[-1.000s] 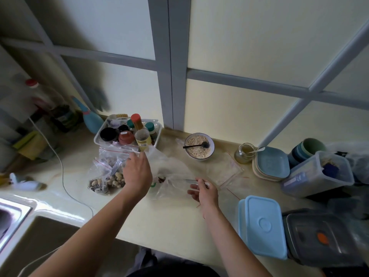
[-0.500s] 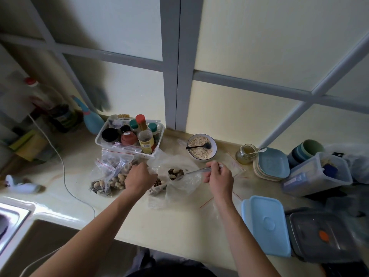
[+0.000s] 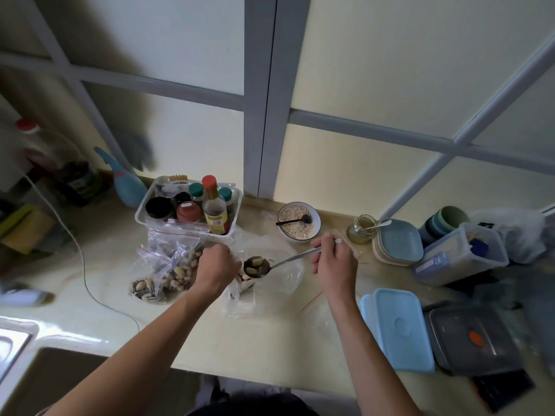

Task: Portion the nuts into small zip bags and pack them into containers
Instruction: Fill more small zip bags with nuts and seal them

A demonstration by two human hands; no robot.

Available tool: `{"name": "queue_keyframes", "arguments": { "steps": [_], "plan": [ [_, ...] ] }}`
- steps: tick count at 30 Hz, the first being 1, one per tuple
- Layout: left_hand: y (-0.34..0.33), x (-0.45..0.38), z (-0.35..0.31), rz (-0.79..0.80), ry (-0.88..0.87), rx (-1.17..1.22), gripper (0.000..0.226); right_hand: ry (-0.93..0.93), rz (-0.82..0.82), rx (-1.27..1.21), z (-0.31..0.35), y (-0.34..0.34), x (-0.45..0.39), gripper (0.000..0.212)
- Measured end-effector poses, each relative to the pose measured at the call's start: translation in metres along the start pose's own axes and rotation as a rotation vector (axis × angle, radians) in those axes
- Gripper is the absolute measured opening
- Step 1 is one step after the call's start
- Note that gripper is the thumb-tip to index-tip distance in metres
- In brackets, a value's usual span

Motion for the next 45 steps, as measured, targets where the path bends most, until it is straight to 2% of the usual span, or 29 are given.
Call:
{"name": "queue_keyframes", "arguments": {
  "steps": [4, 8, 10, 12, 18, 23, 29, 33, 38, 45],
  "plan": [
    [-0.002, 0.0, 0.0, 0.014, -0.006, 0.042, 0.026, 0.105, 0.199, 0.057, 0.011, -0.019, 0.028, 0.028],
    [-0.002, -0.001, -0.001, 0.011, -0.012, 0.059, 0.025, 0.404, 0.541, 0.301, 0.016, -0.033, 0.044, 0.019],
    [-0.002, -0.002, -0.001, 0.008, -0.012, 0.069, 0.024, 0.425, 0.644, 0.392, 0.015, -0.034, 0.048, 0.021],
    [-0.002, -0.002, 0.0, 0.015, -0.014, 0.071, 0.021, 0.394, 0.667, 0.405, 0.015, -0.027, 0.05, 0.022],
    [0.001, -0.002, 0.004, 0.017, -0.037, 0.089, 0.024, 0.332, 0.463, 0.165, 0.018, -0.004, 0.045, 0.02],
    [0.007, -0.003, 0.007, -0.008, -0.069, 0.048, 0.028, 0.352, 0.313, 0.02, 0.025, 0.01, 0.037, 0.025],
    [0.011, -0.004, 0.011, -0.007, -0.063, -0.013, 0.02, 0.328, 0.071, 0.095, 0.02, 0.009, 0.03, 0.022],
    [0.011, -0.006, 0.011, -0.006, -0.033, 0.013, 0.022, 0.404, 0.049, 0.28, 0.002, -0.01, 0.024, 0.019],
    [0.01, -0.007, 0.008, -0.005, -0.034, 0.021, 0.025, 0.372, 0.081, 0.337, -0.033, -0.041, 0.024, 0.016],
    [0.008, -0.01, 0.007, -0.018, -0.018, 0.052, 0.029, 0.38, 0.045, 0.424, -0.056, -0.062, 0.032, 0.018]
  ]
}}
Point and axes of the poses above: each hand's wrist, its own x-axis away from the middle knuckle, its own y-axis out of the back of the hand, z = x × y, the point moved 2 cm from there along -x, towards the middle knuckle, and after that the axes turned 3 degrees about -z, right-handed, at the moved point
